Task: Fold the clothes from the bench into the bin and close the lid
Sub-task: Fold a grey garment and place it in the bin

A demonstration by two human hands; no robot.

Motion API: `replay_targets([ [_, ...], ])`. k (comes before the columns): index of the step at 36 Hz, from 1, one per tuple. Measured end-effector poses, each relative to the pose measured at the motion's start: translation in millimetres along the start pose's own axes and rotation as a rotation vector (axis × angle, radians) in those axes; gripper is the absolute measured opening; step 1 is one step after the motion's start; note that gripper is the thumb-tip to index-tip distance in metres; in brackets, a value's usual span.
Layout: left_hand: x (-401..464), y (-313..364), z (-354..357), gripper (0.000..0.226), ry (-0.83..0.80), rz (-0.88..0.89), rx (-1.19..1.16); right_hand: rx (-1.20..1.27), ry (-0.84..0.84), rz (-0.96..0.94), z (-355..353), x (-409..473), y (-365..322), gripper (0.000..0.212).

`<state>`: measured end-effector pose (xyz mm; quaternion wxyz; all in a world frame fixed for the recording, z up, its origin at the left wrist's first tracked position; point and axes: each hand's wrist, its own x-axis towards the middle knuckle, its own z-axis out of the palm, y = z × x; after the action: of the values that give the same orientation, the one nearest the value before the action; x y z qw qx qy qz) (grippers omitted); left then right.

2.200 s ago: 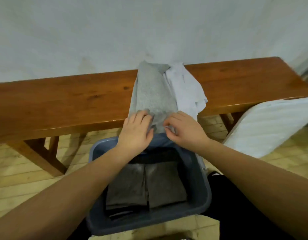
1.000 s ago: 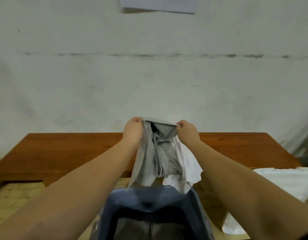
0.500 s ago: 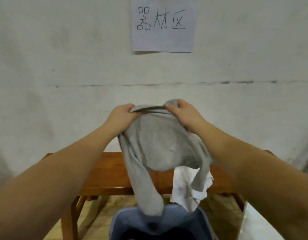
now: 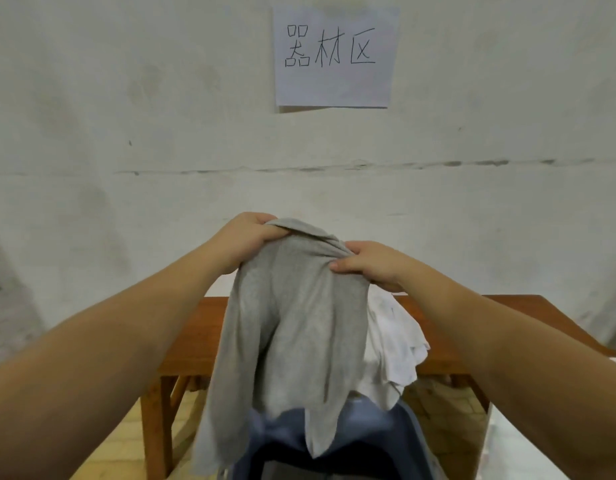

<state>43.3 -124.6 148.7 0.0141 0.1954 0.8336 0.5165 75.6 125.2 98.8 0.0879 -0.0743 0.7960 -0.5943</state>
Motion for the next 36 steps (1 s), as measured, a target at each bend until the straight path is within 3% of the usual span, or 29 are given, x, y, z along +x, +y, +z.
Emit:
replay_targets([
  [5,-2.5,1.3,-10.6,0.014,0.075,-0.043,-0.282,0.029,-0.004,-0.018,-0.4,-0.9,4.6,0.018],
  [13,1.7,-3.1,-21.2,0.013,0.238,-0.072,-0.416,-0.145,-0.162,0.180,6.8,-22.3,37.7,0.060],
  [22,5.0,-27.1,-34.4,0.022,0.400,-0.223,-0.429,-0.348,-0.171,0.280,-17.2,-61.7,33.8,0.024],
  [30,3.4,-40.7,-8.2,0.023,0.296,-0.315,-0.440,0.288,-0.017,-0.022,2.5,-48.7,-6.1,0.022],
  [36,-1.8,-45.0,19.8,0.022,0.194,-0.245,-0.274,0.514,0.141,-0.140,24.3,-35.9,-48.0,0.011],
])
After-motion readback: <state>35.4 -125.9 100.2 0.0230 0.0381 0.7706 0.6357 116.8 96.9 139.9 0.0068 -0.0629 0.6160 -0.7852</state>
